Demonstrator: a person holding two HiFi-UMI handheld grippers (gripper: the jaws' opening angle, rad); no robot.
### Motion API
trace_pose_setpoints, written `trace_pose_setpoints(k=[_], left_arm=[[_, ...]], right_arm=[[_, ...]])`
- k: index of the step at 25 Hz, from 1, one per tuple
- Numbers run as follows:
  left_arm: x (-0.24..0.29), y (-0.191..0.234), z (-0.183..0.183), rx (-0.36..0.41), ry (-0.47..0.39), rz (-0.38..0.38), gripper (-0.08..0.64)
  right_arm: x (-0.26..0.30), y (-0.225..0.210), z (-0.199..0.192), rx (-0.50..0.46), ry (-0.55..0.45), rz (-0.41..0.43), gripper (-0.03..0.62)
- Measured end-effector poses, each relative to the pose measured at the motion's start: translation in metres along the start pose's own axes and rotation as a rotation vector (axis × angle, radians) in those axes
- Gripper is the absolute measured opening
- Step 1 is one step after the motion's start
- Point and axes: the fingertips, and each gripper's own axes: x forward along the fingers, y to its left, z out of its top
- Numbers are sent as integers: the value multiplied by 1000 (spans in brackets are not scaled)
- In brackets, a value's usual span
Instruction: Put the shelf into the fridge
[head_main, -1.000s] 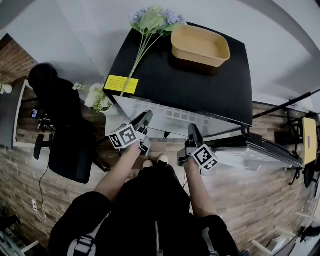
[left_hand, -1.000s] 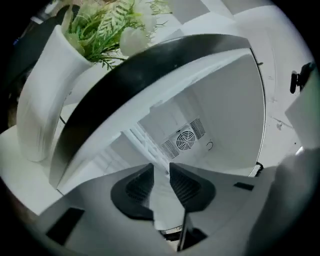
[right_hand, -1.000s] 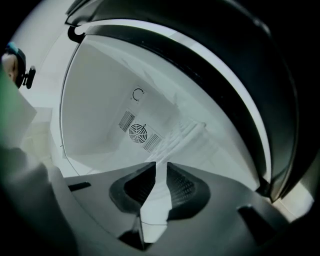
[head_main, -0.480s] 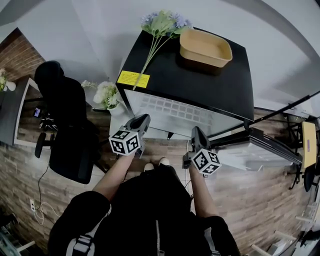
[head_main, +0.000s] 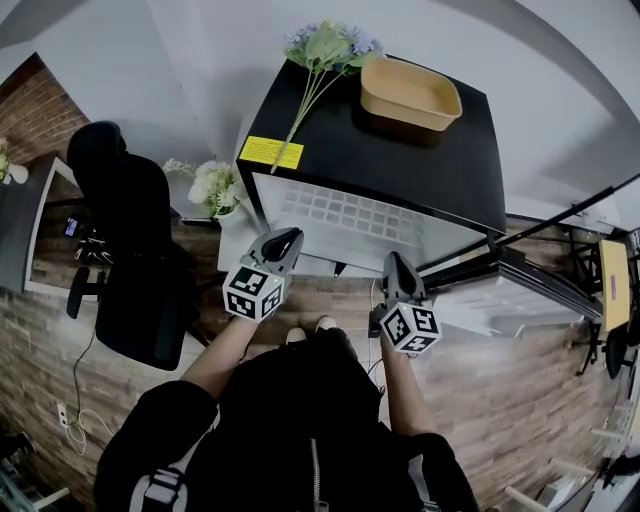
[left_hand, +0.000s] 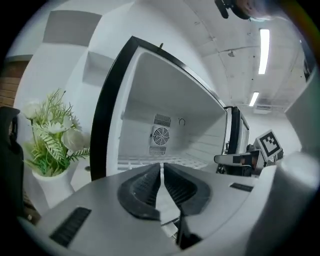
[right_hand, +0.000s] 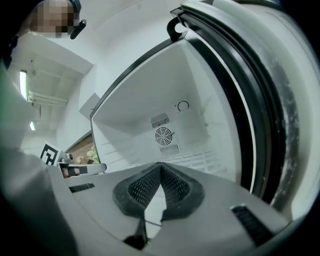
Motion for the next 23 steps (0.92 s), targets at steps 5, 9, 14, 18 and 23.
trace_pose_setpoints(k=[5, 9, 14, 18, 23], left_arm=[[-1, 1, -6, -1, 14, 1, 40], [0, 0, -8, -4, 20, 1, 40], [0, -1, -11, -7, 21, 4, 40], [0, 0, -13, -16, 22, 9, 40], [2, 2, -15, -29, 29, 13, 40]], right_arm=[[-7, -2, 1, -35, -13, -21, 8], [-10, 2, 4, -91, -18, -28, 7], [-10, 1, 5, -100, -17, -28, 8], [-9, -1, 3, -94, -13, -28, 8], [-8, -3, 0, -77, -9, -29, 8]])
